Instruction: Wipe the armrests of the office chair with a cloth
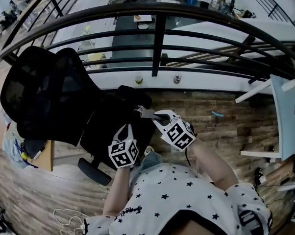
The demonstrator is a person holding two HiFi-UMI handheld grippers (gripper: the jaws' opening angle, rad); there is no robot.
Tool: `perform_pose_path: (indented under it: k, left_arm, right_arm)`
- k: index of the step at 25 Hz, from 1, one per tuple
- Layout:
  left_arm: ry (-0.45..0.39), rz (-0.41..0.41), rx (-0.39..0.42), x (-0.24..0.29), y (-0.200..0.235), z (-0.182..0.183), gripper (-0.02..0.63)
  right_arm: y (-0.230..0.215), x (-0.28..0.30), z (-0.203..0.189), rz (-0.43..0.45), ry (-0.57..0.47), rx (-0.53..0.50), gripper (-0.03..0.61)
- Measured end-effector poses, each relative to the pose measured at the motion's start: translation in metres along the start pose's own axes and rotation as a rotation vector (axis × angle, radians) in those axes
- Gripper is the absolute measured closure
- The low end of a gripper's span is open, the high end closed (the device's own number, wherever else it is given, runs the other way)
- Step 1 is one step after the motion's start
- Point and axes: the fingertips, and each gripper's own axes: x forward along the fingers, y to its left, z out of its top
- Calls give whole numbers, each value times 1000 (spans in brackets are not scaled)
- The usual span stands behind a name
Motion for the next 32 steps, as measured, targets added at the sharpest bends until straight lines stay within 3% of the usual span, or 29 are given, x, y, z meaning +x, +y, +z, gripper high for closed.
perform_pose_path:
  k: [14,23,32]
  left_arm:
    - [-23,167,-132,8,43,7,606]
    - [-69,348,-296,22,76,10,606]
    - [-63,428,-399,43,93,3,606]
  right_arm:
    - [-31,60,31,151,-5,-167,553]
    - [-53,122,46,311,8,-294,553]
    - [-74,185,51,392,49,-365,553]
